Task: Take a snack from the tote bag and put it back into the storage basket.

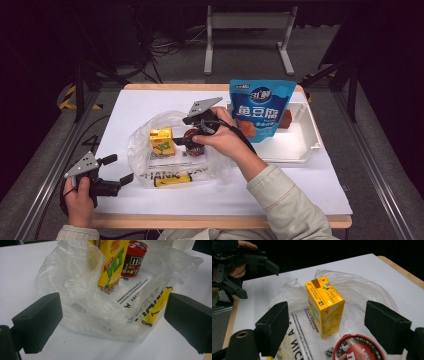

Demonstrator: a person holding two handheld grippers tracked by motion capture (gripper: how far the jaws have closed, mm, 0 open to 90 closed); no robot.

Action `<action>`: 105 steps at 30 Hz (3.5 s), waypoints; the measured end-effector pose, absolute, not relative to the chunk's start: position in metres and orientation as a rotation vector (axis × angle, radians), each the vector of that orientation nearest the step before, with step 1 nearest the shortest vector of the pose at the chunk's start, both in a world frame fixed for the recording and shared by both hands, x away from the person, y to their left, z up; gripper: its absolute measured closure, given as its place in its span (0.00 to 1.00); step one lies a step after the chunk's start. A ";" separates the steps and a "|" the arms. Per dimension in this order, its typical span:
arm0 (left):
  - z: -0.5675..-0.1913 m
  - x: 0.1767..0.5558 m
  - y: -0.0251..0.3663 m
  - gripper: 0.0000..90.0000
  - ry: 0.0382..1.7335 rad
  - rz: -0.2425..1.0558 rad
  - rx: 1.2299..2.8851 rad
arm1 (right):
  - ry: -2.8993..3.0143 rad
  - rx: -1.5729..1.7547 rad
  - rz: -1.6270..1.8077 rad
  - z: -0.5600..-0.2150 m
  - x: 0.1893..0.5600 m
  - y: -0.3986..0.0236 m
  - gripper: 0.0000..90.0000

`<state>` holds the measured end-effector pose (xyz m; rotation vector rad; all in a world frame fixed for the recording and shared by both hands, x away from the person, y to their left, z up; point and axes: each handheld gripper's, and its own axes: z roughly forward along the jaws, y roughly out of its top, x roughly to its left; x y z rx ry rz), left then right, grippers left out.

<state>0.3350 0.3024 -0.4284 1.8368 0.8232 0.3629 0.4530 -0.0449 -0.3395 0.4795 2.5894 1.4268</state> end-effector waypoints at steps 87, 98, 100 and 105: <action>-0.433 0.319 0.307 0.03 0.852 0.363 1.862 | 2.782 0.324 1.066 -0.389 0.483 0.037 0.55; -0.434 0.320 0.308 0.03 0.855 0.360 1.862 | 2.776 0.321 1.059 -0.381 0.480 0.035 0.56; -0.434 0.320 0.307 0.03 0.856 0.362 1.862 | 2.770 0.323 1.080 -0.376 0.479 0.033 0.56; -0.433 0.321 0.306 0.03 0.855 0.360 1.864 | 2.761 0.319 1.116 -0.364 0.474 0.029 0.56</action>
